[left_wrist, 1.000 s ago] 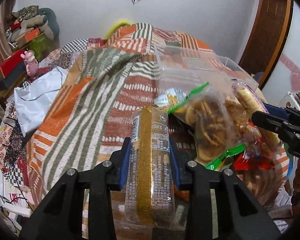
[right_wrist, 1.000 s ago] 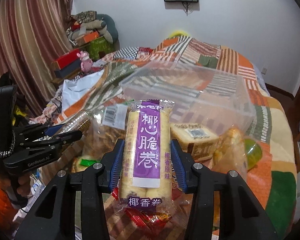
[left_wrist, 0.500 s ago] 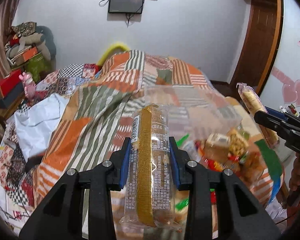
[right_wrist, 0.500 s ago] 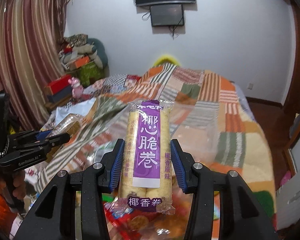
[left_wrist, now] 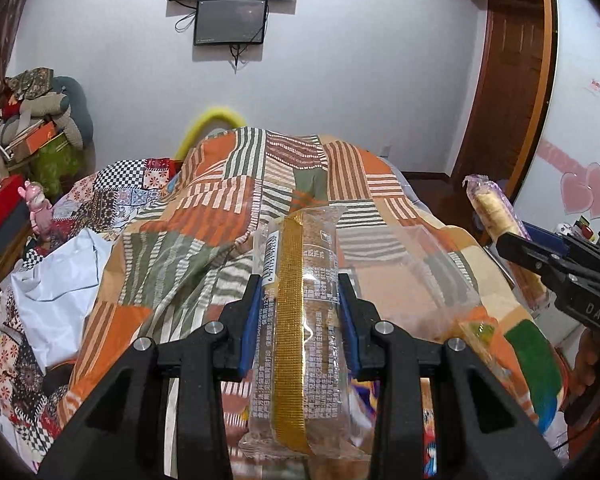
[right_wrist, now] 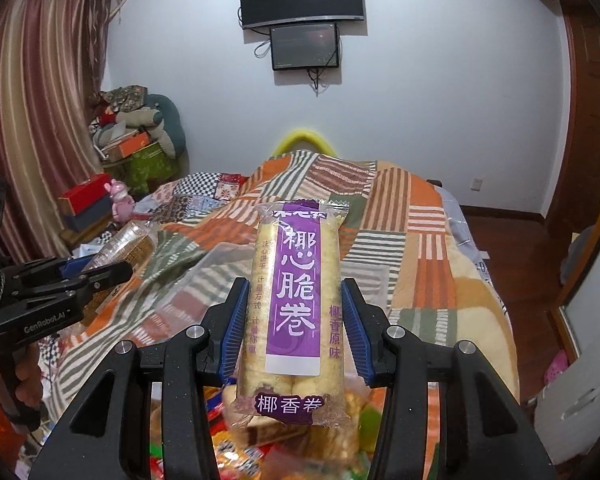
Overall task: Organize snacks
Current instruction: 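Lift both packs, lower them into the clear plastic box and open both tools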
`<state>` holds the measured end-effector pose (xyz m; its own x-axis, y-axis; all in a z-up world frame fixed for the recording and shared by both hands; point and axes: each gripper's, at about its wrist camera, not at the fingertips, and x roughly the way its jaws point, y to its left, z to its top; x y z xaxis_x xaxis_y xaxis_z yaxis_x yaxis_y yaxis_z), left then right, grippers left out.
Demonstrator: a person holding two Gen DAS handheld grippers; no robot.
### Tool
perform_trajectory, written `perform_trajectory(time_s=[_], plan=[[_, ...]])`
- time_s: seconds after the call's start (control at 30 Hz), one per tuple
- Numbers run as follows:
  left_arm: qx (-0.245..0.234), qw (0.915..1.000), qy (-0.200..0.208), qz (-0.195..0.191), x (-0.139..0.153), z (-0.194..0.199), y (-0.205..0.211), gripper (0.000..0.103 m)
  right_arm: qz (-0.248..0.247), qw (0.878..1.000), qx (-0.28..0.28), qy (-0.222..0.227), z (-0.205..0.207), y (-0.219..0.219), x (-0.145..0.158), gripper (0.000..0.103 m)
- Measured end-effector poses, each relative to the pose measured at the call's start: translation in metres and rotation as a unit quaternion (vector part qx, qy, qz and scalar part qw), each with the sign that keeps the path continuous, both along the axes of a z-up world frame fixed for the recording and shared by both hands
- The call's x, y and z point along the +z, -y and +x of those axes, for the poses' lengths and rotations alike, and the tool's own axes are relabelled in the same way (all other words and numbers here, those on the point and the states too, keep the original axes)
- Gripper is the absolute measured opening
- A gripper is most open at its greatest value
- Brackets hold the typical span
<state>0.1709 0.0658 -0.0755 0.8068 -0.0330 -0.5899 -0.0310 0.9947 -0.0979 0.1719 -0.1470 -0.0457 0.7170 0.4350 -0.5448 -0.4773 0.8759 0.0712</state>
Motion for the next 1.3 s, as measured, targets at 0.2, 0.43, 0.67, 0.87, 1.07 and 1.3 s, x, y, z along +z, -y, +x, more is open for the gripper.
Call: perform_trajectory(time_s=[0.2,0.43,0.67,0.87,1.07,1.3], plan=[[0.000,0.9999,-0.011,0.004,-0.007,0.033,0.002,0.035,-0.006,1.000,-0.002,-0.021,0.025,0.000,-0.012,0.042],[-0.001,0.9988,-0.049,0.001,-0.027,0.076,-0.002,0.035,-0.037,0.997,0.013,-0.069,0.057,-0.006,-0.036,0.042],[-0.012,0.9961,-0.088,-0.005,-0.048,0.107,-0.001,0.035,-0.059,0.991,0.029,-0.120,0.086,-0.009,-0.057,0.042],[-0.031,0.9916,-0.125,-0.018,-0.066,0.124,0.000,0.035,-0.078,0.986,0.038,-0.141,0.096,-0.013,-0.068,0.042],[-0.030,0.9900,-0.138,-0.011,-0.073,0.127,0.003,0.036,-0.088,0.983,0.044,-0.157,0.097,-0.015,-0.073,0.043],[-0.030,0.9930,-0.114,-0.008,-0.054,0.111,0.002,0.036,-0.080,0.986,0.038,-0.143,0.091,-0.010,-0.061,0.043]])
